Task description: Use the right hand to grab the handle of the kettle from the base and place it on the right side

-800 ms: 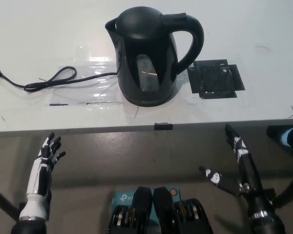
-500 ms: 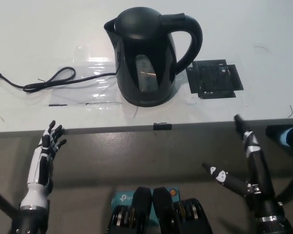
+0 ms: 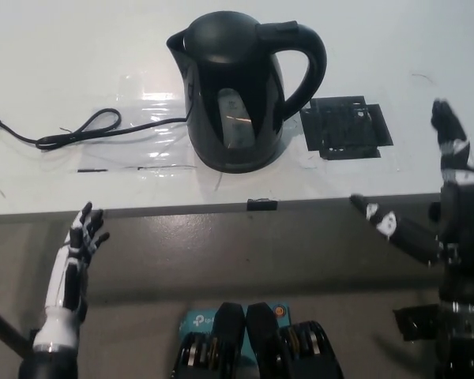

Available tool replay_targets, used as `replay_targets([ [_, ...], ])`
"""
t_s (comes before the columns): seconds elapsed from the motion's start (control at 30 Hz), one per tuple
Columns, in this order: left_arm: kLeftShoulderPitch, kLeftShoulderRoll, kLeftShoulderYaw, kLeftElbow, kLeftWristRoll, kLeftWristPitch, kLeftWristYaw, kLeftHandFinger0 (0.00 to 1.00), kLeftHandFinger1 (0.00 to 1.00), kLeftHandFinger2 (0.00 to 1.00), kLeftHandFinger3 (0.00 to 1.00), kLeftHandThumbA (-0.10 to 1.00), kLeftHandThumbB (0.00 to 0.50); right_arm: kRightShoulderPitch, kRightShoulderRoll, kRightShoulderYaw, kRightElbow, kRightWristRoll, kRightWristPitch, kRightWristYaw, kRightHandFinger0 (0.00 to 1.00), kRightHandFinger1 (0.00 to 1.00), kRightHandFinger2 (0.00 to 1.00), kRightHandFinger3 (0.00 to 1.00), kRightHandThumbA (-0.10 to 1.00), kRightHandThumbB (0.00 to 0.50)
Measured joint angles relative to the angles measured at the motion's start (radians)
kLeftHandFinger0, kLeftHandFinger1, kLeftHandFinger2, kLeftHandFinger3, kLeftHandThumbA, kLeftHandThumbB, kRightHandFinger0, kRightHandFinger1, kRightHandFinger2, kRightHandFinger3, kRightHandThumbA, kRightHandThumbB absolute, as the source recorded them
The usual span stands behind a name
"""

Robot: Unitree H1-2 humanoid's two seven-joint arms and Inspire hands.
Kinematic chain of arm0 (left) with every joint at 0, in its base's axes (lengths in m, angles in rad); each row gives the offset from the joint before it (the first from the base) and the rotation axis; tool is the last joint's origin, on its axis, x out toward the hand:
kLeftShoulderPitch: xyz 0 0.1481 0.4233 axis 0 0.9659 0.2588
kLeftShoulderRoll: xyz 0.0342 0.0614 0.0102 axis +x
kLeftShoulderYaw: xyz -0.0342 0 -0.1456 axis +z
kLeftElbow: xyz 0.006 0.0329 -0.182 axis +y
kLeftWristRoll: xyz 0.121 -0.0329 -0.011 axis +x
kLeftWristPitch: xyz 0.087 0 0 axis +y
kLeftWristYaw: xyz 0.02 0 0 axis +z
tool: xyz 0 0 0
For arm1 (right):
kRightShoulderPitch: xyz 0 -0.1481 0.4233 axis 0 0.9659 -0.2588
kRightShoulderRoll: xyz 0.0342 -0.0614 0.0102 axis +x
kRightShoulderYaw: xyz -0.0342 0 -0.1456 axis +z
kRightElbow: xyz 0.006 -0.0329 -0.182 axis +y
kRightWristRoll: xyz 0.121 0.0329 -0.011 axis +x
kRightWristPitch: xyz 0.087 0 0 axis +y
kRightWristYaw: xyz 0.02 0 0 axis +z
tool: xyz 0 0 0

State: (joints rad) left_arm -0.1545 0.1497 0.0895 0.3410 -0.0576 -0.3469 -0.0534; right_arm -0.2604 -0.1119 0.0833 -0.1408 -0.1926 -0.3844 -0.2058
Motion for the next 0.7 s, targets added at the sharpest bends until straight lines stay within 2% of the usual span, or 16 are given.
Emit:
replay_targets([
  [0.3,0.118,-0.001,-0.026,-0.019,0.0,-0.018,-0.017,0.95,1.0,1.0,1.0,1.0,0.5,-0.154,-0.001,-0.012,0.034,-0.014,0.187,0.051,1.0,1.0,1.0,1.0,0.99,0.253],
  [0.37,0.131,-0.002,-0.03,-0.023,0.0,-0.023,-0.02,0.96,1.0,1.0,1.0,1.0,0.5,-0.191,-0.001,-0.013,0.055,-0.014,0.226,0.061,1.0,1.0,1.0,1.0,0.93,0.242],
  [0.7,0.164,-0.001,-0.033,-0.021,0.0,-0.049,-0.023,0.98,1.0,1.0,1.0,1.0,0.5,-0.39,-0.001,-0.019,0.308,-0.009,0.308,0.09,1.0,1.0,1.0,1.0,0.95,0.239],
])
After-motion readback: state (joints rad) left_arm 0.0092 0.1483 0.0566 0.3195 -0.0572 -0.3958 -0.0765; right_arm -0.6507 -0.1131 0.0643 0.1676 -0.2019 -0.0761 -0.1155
